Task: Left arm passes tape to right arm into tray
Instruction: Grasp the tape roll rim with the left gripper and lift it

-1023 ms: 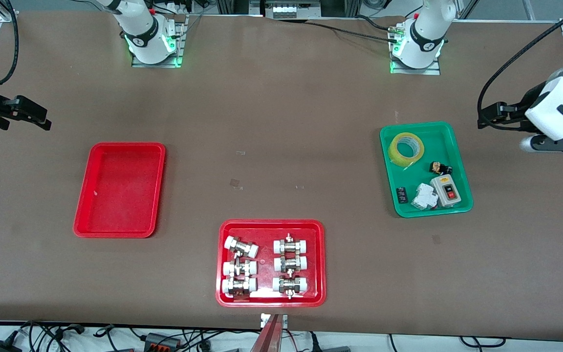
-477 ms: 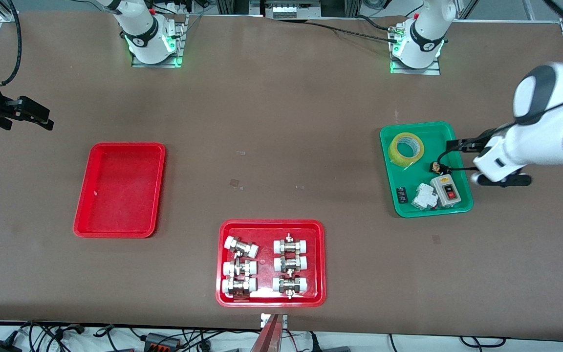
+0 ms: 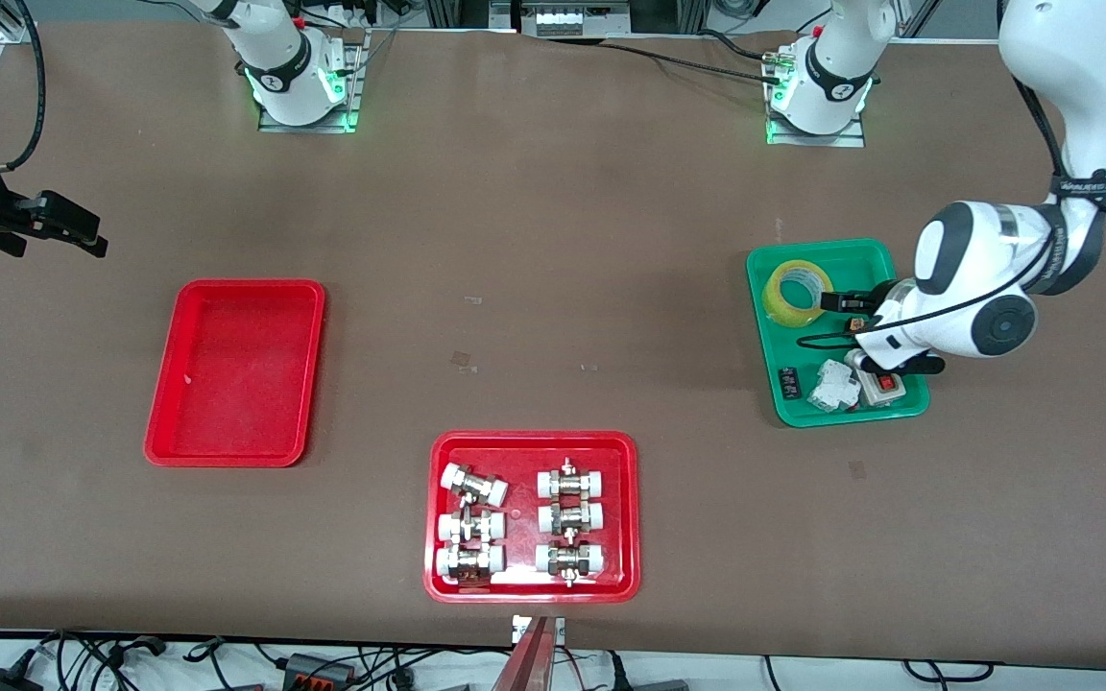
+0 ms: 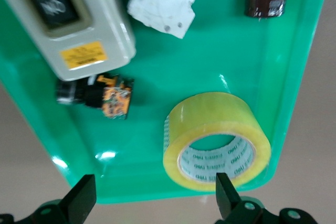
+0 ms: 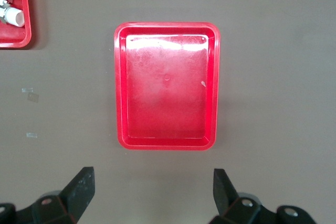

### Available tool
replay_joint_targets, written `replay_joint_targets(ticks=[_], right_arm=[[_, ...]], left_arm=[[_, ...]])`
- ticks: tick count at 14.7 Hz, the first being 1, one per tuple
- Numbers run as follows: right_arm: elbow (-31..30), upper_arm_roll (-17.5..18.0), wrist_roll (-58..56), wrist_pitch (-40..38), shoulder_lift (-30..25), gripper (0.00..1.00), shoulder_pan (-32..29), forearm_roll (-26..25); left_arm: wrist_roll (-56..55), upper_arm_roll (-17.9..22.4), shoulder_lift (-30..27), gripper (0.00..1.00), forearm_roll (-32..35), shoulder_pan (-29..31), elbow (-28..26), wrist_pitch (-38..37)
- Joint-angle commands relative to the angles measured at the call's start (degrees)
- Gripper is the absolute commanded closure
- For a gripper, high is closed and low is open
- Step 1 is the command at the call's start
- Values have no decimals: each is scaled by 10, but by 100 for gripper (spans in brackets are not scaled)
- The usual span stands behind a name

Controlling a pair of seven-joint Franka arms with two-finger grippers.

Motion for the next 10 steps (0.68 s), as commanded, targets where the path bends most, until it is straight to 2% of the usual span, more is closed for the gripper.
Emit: replay_joint_targets(ticks=[1, 5, 7, 8, 10], right_arm=[[-5, -2, -4, 10, 10, 0, -4, 6], [-5, -2, -4, 11, 11, 0, -2, 2], [-5, -1, -4, 10, 16, 0, 1, 2], [-5, 0, -4, 9, 16, 0, 1, 2], [-5, 1, -4, 10, 16, 0, 1, 2]], left_arm=[[-2, -2, -9, 0, -3, -5, -39, 42], [-2, -2, 6, 2, -3, -8, -49, 67], [-2, -2, 7, 18, -3, -7, -52, 74], [-2, -2, 7, 34, -3, -8, -52, 74], [-2, -2, 7, 43, -3, -7, -53, 74]])
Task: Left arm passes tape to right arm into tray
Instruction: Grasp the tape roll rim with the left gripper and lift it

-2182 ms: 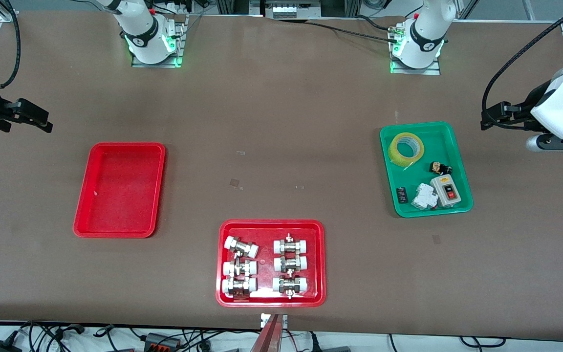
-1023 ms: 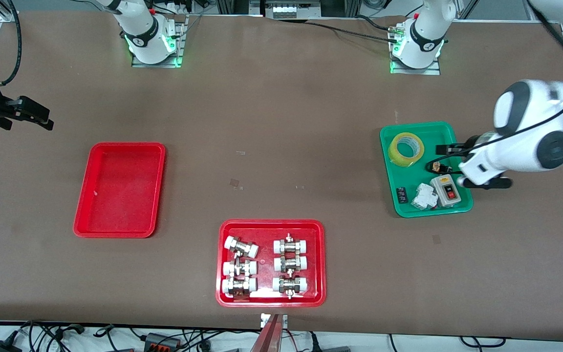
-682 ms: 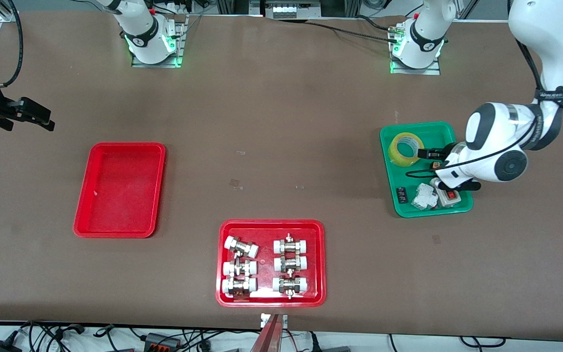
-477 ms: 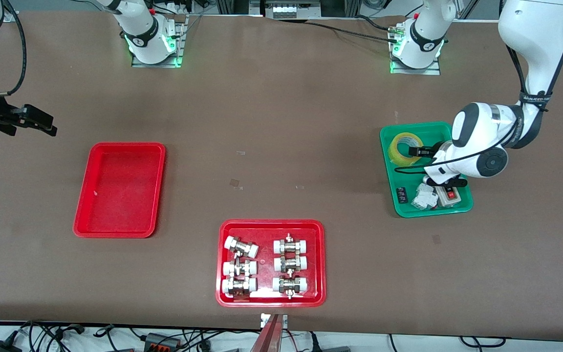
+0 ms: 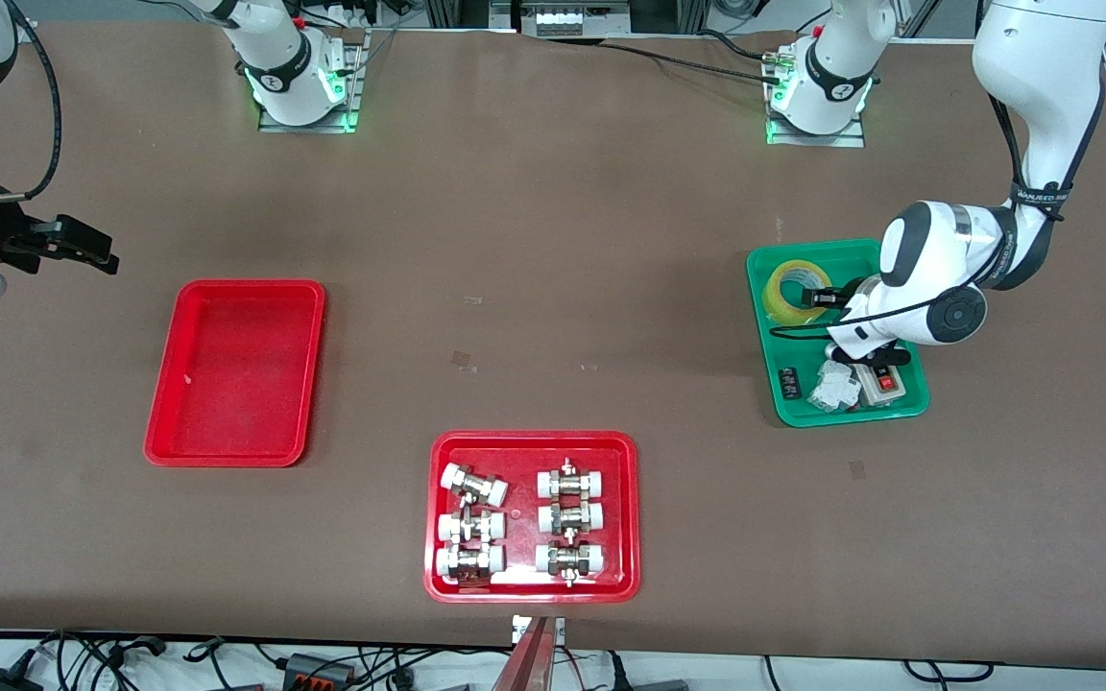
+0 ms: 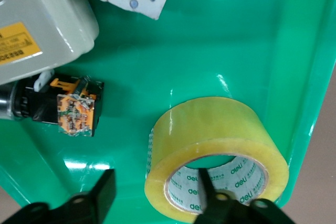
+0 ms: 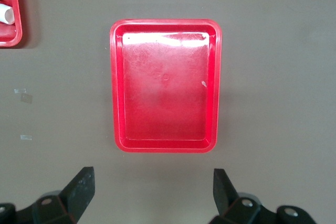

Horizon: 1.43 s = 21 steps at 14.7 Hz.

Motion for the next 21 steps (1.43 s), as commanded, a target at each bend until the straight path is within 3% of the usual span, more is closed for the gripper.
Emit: replay_joint_targets(ticks=[1, 4, 6, 7, 9, 11, 13, 15, 17, 21], right_arm=[[-4, 1, -4, 1, -5, 0, 2, 2], [-5, 1, -5, -2, -5, 0, 1, 2], [-6, 1, -5, -2, -5, 0, 1, 2], [-6, 1, -5, -2, -5, 0, 1, 2], [-6, 1, -5, -3, -5, 0, 0, 2], [-6, 1, -5, -4, -5, 0, 0, 2], [-5, 1, -5, -4, -6, 0, 0, 2], [-5, 3, -5, -3, -6, 0, 2, 2], [-5, 4, -2, -2, 3, 0, 6, 3], [-5, 5, -2, -2, 42, 0, 39, 13]], left_arm=[[-2, -1, -2, 48, -3, -1, -6, 9], [0, -1, -5, 64, -3, 1, -16, 23], [0, -2, -16, 93, -3, 3, -32, 36], [-1, -2, -21, 99, -3, 4, -31, 33], [0, -3, -38, 99, -4, 5, -22, 13], [2, -9, -46, 99, -4, 2, 24, -48], [-1, -50, -53, 99, -12, 5, 92, -119], [-15, -89, -49, 99, -31, -1, 160, -139], [-50, -113, -21, 99, -59, -19, 215, -134], [-163, -115, 80, 100, -106, -101, 336, -132]])
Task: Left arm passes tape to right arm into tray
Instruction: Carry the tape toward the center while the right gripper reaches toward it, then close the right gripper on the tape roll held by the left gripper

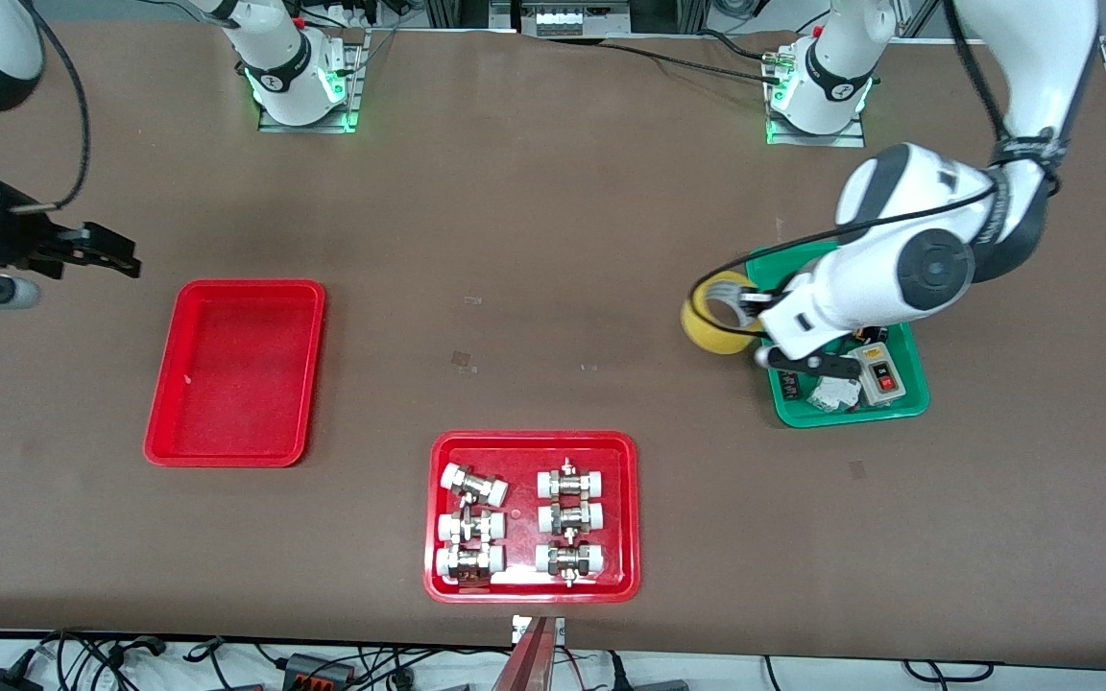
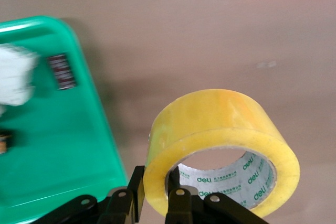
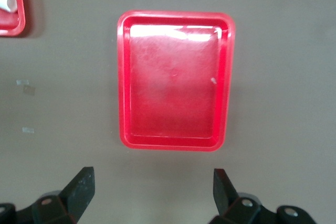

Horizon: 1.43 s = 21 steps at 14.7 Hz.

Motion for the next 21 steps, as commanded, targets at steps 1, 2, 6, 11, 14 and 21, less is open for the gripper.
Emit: replay_joint_targets(ticks=[1, 2, 6, 11, 14, 21], right_arm=[[-1, -1, 0, 3, 31, 0, 31, 13], [-1, -1, 3, 7, 50, 0, 41, 47], [0, 1, -5, 66, 132, 0, 50, 187], [3, 35, -65, 167, 194, 0, 107, 295], [47, 38, -145, 195, 251, 0, 127, 366], [120, 39, -191, 213, 332, 0, 161, 422]], left_arm=[[-78, -1, 113, 100, -71, -51, 115, -11], [-88, -1, 141, 100, -92, -56, 151, 5], [-89, -2, 207, 100, -105, -117, 180, 139], [-129, -1, 250, 100, -238, -158, 180, 247], [-160, 0, 267, 100, -265, -188, 181, 287], [-207, -1, 285, 100, -265, -205, 188, 334]])
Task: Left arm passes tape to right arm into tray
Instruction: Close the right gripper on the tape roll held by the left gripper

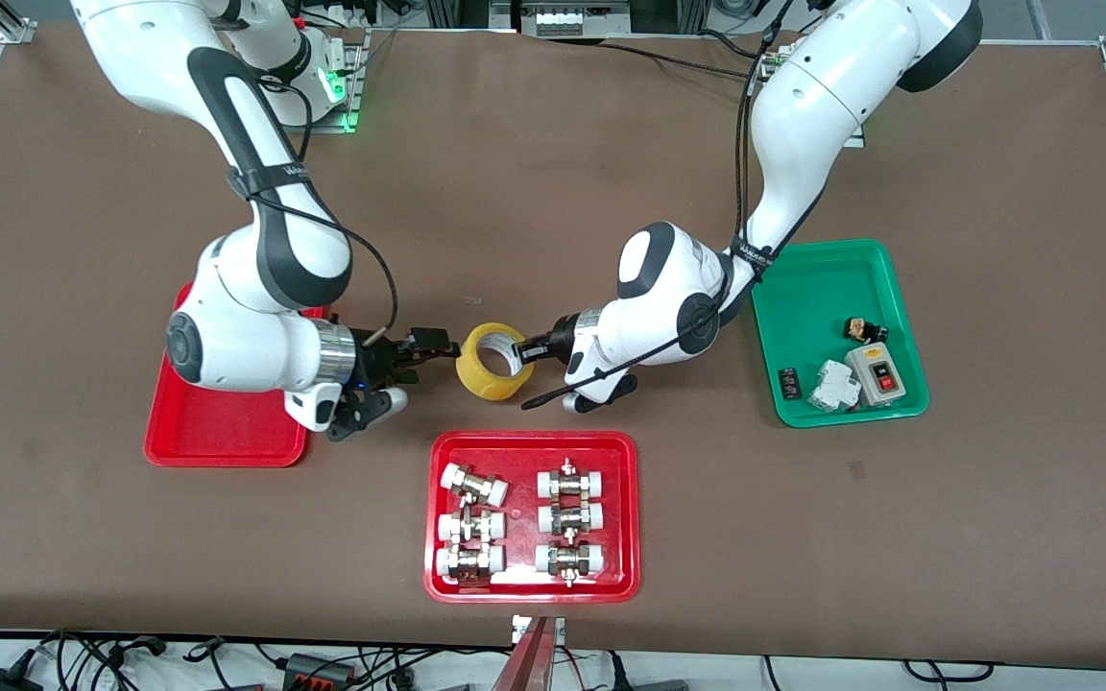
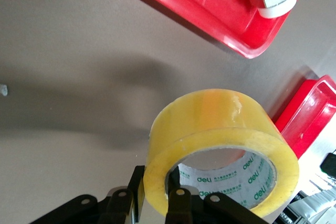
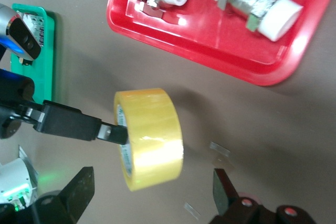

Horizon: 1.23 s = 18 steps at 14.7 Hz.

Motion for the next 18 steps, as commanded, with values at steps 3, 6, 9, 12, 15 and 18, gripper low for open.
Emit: replay_joint_targets(ticks=[3, 6, 9, 12, 15, 18], right_arm=[[21, -4, -59, 8, 49, 0, -1, 113], [21, -4, -87, 7, 59, 0, -11, 128], [21, -4, -88, 8, 59, 0, -12, 140], [20, -4, -97, 7, 64, 0, -13, 181], [20, -5, -103, 6, 67, 0, -15, 180], [20, -5, -117, 8, 72, 0, -14, 186]], left_arm=[[-8, 0, 12, 100, -15, -5, 36, 6], [-8, 0, 12, 100, -15, -5, 36, 6], [-8, 1, 12, 99, -14, -5, 35, 6], [-8, 1, 12, 99, -14, -5, 36, 6], [-7, 1, 13, 99, -14, -5, 36, 6], [-7, 1, 13, 99, -14, -4, 36, 6]])
